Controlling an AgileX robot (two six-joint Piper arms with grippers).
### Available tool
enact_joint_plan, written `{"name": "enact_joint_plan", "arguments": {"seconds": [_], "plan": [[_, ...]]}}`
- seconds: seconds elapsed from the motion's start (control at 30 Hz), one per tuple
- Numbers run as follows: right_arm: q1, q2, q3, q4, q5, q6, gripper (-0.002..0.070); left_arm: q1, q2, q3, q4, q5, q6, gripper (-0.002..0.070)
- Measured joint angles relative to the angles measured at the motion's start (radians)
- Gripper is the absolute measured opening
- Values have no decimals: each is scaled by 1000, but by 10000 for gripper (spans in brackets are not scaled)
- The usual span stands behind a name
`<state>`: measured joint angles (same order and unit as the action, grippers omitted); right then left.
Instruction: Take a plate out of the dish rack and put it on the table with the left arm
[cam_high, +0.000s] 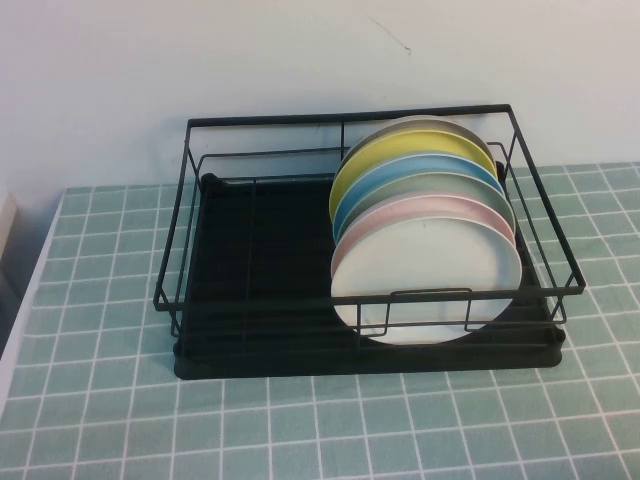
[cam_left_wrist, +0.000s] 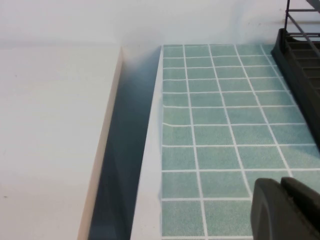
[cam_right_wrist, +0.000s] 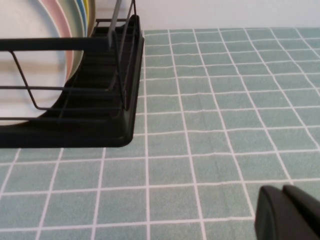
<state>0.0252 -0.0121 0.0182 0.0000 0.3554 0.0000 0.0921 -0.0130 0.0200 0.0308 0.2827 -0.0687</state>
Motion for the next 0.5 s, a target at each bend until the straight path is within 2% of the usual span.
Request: {"name": "enact_joint_plan", "arguments": {"seconds": [0.5], "plan": [[0, 0, 0, 0, 0, 0, -1, 0, 0, 0, 24, 2, 4, -3]]}}
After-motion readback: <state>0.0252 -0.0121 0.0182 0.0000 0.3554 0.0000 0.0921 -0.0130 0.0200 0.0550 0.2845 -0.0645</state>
